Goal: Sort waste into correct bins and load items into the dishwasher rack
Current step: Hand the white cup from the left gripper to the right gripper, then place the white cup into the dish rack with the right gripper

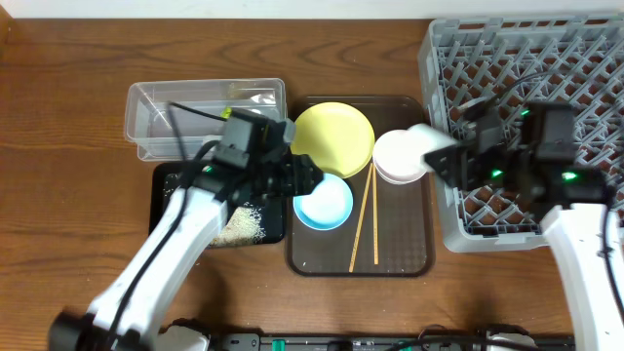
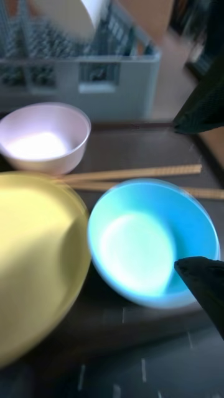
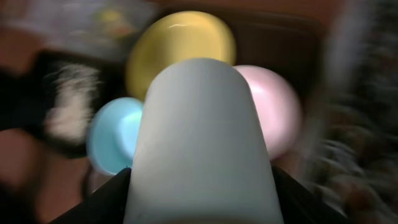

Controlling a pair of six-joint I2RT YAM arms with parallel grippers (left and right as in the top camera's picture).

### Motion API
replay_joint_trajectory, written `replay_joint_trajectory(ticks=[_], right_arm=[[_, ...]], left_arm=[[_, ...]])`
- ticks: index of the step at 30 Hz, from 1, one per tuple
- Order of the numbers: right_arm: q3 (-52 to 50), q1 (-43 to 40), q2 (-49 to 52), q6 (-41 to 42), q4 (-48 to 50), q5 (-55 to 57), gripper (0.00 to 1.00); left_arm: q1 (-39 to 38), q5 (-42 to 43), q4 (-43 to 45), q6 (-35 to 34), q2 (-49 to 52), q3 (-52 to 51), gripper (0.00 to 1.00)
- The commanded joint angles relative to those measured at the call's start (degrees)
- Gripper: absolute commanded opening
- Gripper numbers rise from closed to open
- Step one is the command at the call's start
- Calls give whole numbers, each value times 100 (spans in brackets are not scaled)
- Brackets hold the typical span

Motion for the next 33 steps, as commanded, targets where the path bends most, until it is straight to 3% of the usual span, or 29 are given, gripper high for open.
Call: replay_joint_trajectory(ticks=[1,6,9,16,28,33], right_arm=[[682,-273,-155,426,-424,1637,1],[1086,-678,-127,964,-990,3014,1],[1097,-1012,-48,1137,-1137,3377,1],[1097,-1659,566,1143,-1368,3434,1],[1095,-1757,1832,1123,-1357,3471,3],[1095,-1755,2164,1123,-1346,3180,45]], left_arm=[[28,-1598,-439,404,-699,173,65],[28,-2636,-975,402,-1357,173,65],[28,-2758,-1034,402,-1582,170,65],[28,-2756,-1038,402,-1578,164,65],[28,-2756,-1056,400,-1488,160,66],[28,-2756,-1058,400,-1488,160,66]])
